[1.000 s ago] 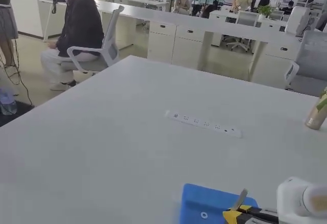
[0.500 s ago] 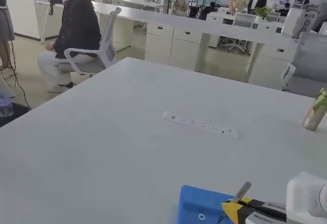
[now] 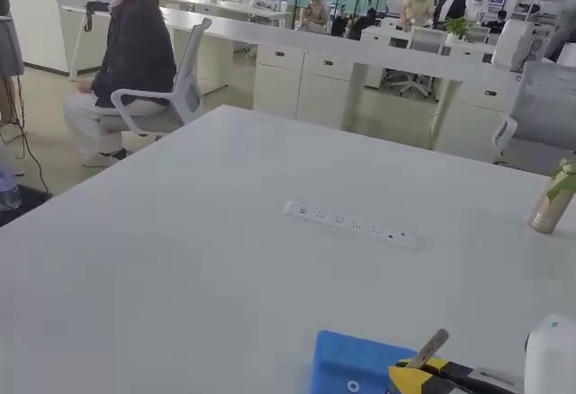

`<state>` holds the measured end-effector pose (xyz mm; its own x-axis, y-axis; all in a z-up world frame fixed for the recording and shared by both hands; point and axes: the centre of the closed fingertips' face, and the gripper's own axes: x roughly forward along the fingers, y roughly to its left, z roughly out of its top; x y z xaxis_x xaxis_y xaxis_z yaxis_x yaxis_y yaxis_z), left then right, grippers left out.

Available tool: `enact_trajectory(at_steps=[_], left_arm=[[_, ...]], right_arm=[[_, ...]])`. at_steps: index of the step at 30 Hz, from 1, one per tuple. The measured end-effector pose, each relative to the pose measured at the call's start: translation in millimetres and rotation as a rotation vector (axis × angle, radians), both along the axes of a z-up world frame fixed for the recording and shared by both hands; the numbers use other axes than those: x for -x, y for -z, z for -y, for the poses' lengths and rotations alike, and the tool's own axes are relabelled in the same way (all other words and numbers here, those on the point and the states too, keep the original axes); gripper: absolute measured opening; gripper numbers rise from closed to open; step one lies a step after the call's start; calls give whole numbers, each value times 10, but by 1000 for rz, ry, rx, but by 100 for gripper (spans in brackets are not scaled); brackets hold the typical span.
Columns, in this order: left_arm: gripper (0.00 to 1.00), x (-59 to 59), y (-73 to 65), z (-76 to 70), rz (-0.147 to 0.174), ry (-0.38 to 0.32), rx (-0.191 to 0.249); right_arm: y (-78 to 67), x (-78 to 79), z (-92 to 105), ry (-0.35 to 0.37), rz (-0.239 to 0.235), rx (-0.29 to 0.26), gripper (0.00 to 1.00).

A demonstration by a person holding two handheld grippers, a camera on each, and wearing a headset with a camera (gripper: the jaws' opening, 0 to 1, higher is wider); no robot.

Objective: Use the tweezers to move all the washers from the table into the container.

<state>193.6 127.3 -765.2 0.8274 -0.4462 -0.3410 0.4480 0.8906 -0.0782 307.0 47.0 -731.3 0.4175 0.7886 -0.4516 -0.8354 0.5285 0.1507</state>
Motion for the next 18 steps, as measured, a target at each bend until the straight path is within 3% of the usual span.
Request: enact_trajectory(at_steps=[18], left_arm=[[98,0,-3,-6,4,2,4]], right_arm=[[198,214,-74,3,-49,-8,3]])
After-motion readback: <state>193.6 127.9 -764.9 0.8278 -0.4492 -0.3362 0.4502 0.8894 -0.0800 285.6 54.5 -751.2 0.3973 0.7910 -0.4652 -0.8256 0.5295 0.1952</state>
